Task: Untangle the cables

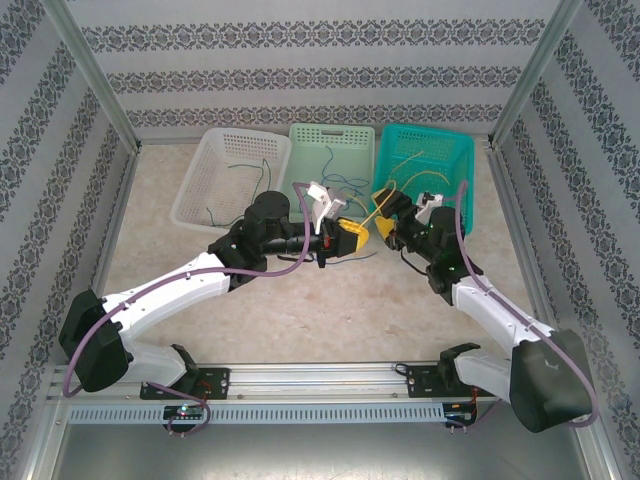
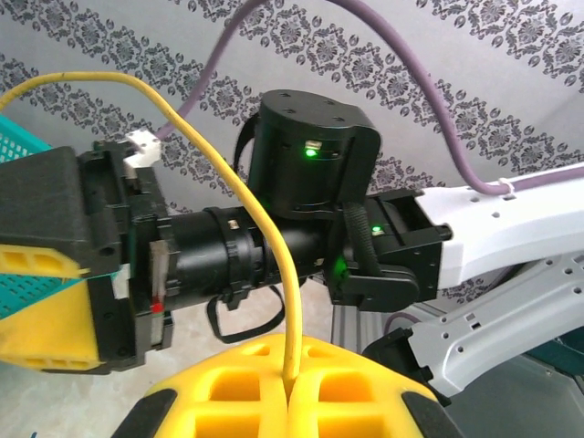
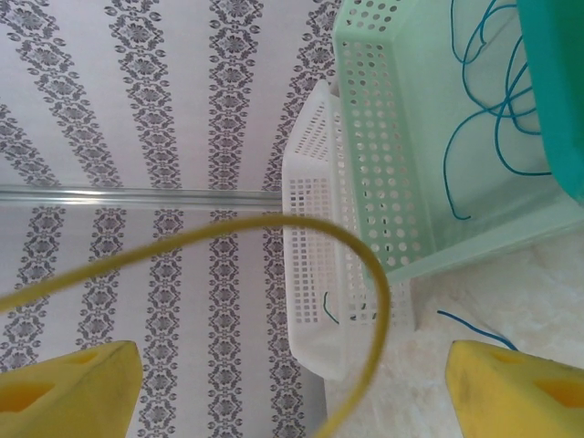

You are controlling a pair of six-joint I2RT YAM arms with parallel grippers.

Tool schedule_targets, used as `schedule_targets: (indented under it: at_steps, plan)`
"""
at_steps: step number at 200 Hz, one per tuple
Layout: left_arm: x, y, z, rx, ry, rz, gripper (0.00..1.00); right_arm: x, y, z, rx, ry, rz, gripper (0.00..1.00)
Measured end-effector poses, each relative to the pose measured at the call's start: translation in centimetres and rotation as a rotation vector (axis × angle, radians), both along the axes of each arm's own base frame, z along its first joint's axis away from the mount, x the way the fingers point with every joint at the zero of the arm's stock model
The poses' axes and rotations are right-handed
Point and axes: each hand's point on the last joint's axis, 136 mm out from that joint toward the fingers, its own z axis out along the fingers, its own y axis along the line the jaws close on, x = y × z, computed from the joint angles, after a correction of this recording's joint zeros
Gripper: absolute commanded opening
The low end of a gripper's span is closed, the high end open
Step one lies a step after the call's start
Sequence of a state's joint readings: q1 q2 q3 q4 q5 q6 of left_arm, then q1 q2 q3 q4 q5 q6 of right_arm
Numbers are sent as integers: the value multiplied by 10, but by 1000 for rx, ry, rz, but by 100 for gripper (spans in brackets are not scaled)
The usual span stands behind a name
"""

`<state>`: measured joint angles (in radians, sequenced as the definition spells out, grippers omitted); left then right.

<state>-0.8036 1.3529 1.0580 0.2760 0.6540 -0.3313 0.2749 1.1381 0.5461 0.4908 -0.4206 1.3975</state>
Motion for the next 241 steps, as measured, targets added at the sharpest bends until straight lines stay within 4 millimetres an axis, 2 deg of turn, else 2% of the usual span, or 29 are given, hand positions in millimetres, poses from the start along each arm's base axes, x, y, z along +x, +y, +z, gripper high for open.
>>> schedule_targets:
  at_steps: [47,67,80,95,106,117,176,214,241]
  plan:
    - [-3,-1,2,-7,-5,-17,5,16,18,10,26,-14,29,81]
    - [-3,-1,2,-8,-5,-19,5,20,27,14,36,-26,47,73]
    - [-3,-1,3,-11,-4,-17,5,22,34,15,39,-25,62,62]
    - [-1,-1,5,-20,-4,-10,4,22,40,13,41,-20,79,40]
    - [1,-2,6,-28,-6,-2,4,21,43,11,22,-29,90,27]
    - [3,-2,7,-35,-8,5,4,20,44,7,8,-18,95,20]
    - [9,-1,10,-45,-12,39,5,7,41,-9,-197,-1,122,8]
    - [13,1,10,-50,10,57,5,-10,42,1,-527,-64,171,6]
    - [31,15,9,-75,58,111,5,-23,35,5,-752,-126,215,7]
